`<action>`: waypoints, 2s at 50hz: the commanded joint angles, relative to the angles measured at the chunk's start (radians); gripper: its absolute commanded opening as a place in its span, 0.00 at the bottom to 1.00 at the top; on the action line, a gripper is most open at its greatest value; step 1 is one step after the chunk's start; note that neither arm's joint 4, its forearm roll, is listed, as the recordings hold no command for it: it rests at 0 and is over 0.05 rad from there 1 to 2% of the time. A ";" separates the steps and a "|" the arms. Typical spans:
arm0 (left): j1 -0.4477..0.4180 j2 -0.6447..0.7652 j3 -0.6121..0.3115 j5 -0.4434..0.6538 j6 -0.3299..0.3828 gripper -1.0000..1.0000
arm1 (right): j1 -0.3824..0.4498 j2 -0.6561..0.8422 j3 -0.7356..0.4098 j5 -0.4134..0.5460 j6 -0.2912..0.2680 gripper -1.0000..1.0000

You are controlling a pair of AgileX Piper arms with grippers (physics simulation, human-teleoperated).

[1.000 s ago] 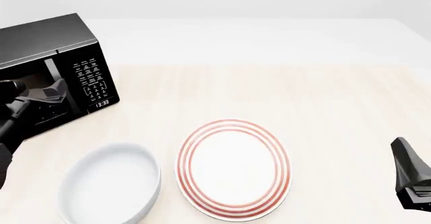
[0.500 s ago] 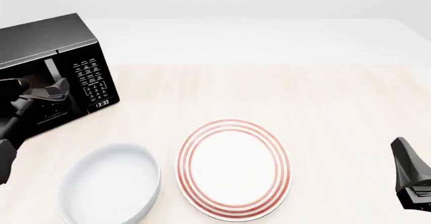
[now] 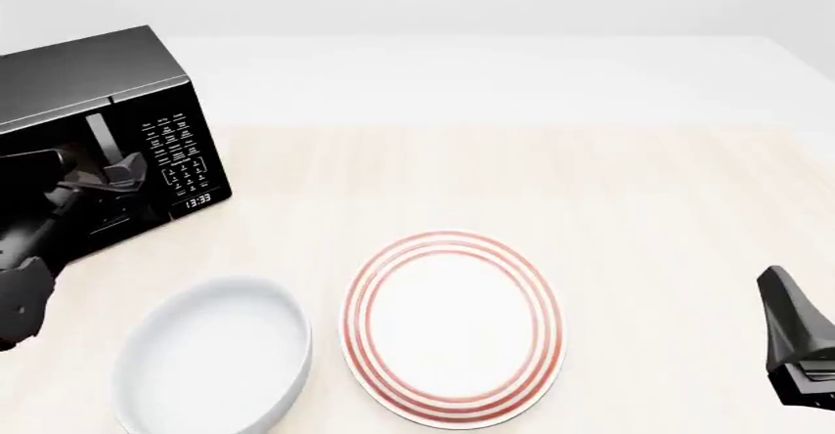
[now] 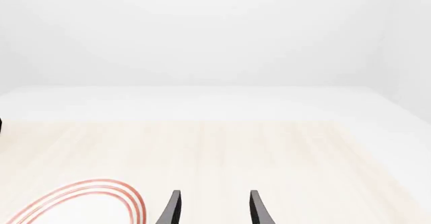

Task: Open the microwave.

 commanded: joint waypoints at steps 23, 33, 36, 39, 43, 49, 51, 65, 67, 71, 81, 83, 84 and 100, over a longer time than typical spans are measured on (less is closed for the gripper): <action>0.013 0.109 -0.070 -0.008 -0.031 1.00 | 0.000 0.000 0.000 0.000 0.000 1.00; 0.021 0.134 -0.084 -0.013 -0.040 1.00 | 0.000 0.000 0.000 0.000 0.000 1.00; 0.021 0.141 -0.087 -0.013 -0.041 1.00 | 0.000 0.000 0.000 0.000 0.000 1.00; 0.020 0.149 -0.091 -0.016 -0.042 1.00 | 0.000 0.000 0.000 0.000 0.000 1.00; 0.018 0.162 -0.098 -0.023 -0.046 1.00 | 0.000 0.000 0.000 0.000 0.000 1.00; 0.024 0.178 -0.092 -0.037 -0.053 1.00 | 0.000 0.000 0.000 0.000 0.000 1.00; 0.020 0.185 -0.094 -0.041 -0.059 1.00 | 0.000 0.000 0.000 0.000 0.000 1.00; 0.015 0.225 -0.115 -0.042 -0.075 1.00 | 0.000 0.000 0.000 0.000 0.000 1.00; 0.015 0.230 -0.120 -0.041 -0.075 1.00 | 0.000 0.000 0.000 0.000 0.000 1.00; 0.009 0.244 -0.131 -0.041 -0.078 1.00 | 0.000 0.000 0.000 0.000 0.000 1.00; 0.000 0.265 -0.149 -0.034 -0.077 1.00 | 0.000 0.000 0.000 0.000 0.000 1.00; 0.002 0.267 -0.152 -0.033 -0.078 1.00 | 0.000 0.000 0.000 0.000 0.000 1.00; 0.003 0.268 -0.157 -0.029 -0.078 1.00 | 0.000 0.000 0.000 0.000 0.000 1.00; 0.006 0.280 -0.160 -0.039 -0.086 1.00 | 0.000 0.000 0.000 0.000 0.000 1.00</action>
